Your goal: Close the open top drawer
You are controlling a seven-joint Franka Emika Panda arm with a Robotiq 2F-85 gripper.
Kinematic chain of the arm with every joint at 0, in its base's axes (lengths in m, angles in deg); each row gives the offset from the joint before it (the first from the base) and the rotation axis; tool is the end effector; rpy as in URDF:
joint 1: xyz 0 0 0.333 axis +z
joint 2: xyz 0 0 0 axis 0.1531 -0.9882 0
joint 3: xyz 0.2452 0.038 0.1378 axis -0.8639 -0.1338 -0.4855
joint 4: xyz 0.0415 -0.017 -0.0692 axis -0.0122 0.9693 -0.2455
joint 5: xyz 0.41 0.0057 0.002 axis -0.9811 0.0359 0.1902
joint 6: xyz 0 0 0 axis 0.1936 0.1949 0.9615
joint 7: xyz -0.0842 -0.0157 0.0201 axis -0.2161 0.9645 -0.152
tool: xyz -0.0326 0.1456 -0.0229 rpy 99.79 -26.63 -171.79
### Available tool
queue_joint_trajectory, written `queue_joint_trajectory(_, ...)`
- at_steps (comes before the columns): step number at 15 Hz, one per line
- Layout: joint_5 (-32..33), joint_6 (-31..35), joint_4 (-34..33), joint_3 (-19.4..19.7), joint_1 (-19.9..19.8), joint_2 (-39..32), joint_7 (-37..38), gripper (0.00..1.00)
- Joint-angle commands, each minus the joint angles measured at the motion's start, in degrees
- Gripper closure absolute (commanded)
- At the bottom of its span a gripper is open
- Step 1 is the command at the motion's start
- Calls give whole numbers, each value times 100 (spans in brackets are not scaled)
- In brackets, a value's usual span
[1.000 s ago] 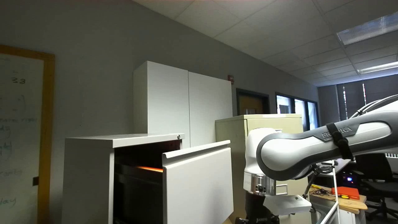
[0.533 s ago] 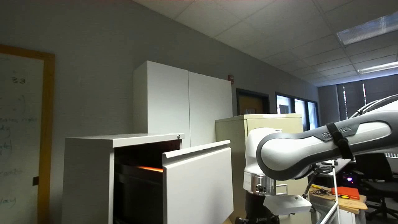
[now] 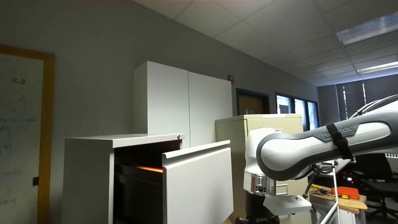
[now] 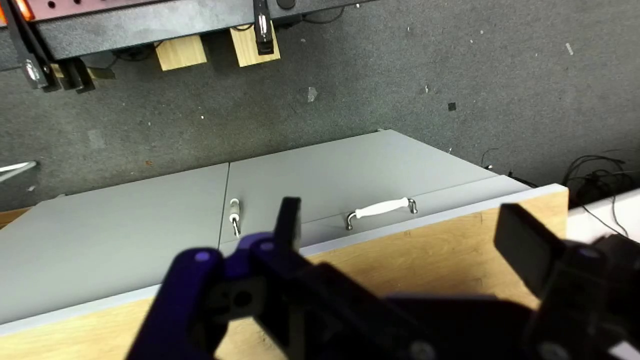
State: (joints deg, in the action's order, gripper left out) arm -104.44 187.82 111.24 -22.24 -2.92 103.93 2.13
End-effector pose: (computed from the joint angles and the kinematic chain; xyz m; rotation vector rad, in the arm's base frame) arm 0.3523 0.1013 0.3911 -2.9162 0.2911 0.0498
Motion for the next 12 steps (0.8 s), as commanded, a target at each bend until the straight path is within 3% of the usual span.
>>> queue_joint_trajectory(1, -32, -22, -27, -74, -93, 12, 15, 0)
queue_joint_trajectory(5, -25, 31, -60, -107, -100, 48, 42, 0)
queue_joint_trajectory(7, -13, 84, -78, -130, -103, 77, 60, 26)
queue_joint_trajectory(12, 68, 283, -243, -239, -122, 112, 134, 64)
